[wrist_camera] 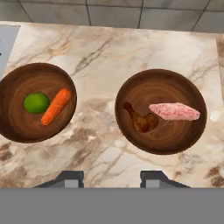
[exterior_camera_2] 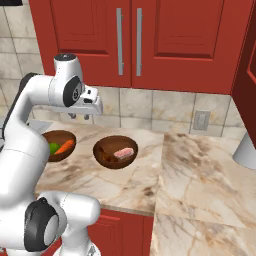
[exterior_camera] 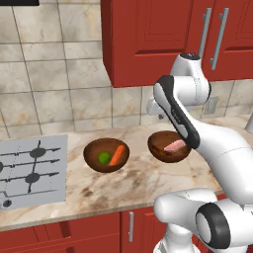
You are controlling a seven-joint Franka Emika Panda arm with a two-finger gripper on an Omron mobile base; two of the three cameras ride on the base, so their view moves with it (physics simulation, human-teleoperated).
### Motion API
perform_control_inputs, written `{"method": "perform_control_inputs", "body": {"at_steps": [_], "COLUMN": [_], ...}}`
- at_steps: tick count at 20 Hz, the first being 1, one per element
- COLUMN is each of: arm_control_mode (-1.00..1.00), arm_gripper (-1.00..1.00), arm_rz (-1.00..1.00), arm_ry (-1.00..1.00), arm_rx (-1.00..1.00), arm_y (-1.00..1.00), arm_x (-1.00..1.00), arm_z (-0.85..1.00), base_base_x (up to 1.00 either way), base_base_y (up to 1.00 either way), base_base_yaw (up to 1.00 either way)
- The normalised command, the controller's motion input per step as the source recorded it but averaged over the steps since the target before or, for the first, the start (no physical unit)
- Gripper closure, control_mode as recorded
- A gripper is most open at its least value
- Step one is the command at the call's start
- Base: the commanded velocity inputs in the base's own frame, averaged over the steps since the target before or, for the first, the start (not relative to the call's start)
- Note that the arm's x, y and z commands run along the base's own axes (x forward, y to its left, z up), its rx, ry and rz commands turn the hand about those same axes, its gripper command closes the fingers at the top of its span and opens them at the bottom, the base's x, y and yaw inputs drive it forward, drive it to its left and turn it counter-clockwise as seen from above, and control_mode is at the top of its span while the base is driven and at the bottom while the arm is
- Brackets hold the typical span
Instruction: Place the bowl with the carrot and lime on the second highest shelf of the fridge. Place the bowl with the steak and chicken drumstick on the top shelf of the fridge.
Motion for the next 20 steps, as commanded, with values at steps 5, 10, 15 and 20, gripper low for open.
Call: {"method": "perform_control_inputs", "body": {"at_steps": [5,10,15,20], "arm_control_mode": [-1.0,-1.0,-1.0,-1.0], "arm_gripper": [-1.0,-1.0,-1.0,-1.0], "arm_rz": [-0.17,-0.48,-0.51,-0.25], "arm_ry": [0.0,0.05,0.17,0.08], "arm_rx": [0.04,0.1,0.13,0.11], "arm_y": [-0.35,-0.95,-1.0,-0.61], "arm_x": [-0.42,-0.53,-0.12,0.41], "arm_z": [-0.02,-0.08,-0.31,-0.32], "base_base_x": [0.0,0.0,0.0,0.0], "base_base_y": [0.0,0.0,0.0,0.0], "base_base_yaw": [0.0,0.0,0.0,0.0]}}
